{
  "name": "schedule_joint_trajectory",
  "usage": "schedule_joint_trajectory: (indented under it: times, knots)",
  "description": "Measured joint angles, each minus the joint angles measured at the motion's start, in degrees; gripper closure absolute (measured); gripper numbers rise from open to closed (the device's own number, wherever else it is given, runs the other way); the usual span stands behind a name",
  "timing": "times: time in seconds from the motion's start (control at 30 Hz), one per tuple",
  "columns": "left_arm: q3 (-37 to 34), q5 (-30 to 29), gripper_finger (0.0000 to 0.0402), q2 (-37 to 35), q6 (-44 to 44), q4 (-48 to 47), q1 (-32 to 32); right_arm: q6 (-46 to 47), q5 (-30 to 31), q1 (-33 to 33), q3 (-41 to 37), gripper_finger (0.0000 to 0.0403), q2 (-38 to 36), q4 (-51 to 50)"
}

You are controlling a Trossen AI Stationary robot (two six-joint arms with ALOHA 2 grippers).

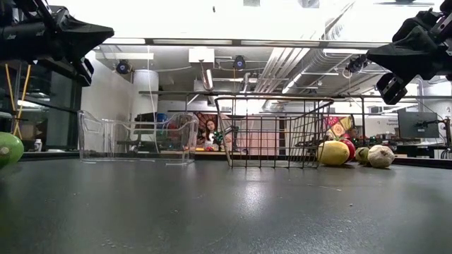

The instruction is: Sort produce into baskets

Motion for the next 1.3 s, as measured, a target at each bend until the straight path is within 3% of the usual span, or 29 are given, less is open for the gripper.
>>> schedule_joint_trajectory:
  times: [0.83,0.9,1.1,1.17,1.23,1.3]
  knots:
    - [0.0,0.0,0.0402,0.0,0.0,0.0,0.0,-2.9,0.7,0.0,0.0,0.0402,0.0,0.2]
    - [0.0,0.0,0.0402,0.0,0.0,0.0,0.0,-5.4,8.0,0.0,0.0,0.0402,0.2,5.9]
    - [0.0,0.0,0.0402,0.0,0.0,0.0,0.0,2.7,48.3,-0.3,0.0,0.0402,0.2,41.5]
    - [0.0,0.0,0.0402,0.0,0.0,0.0,0.0,-0.8,53.6,-1.1,0.0,0.0402,0.2,49.0]
    - [0.0,0.0,0.0402,0.0,0.0,0.0,0.0,-3.8,52.6,-2.1,0.0,0.0402,0.3,51.0]
    - [0.0,0.0,0.0402,0.0,0.0,0.0,0.0,-0.9,49.8,-2.9,0.7,0.0402,0.6,48.4]
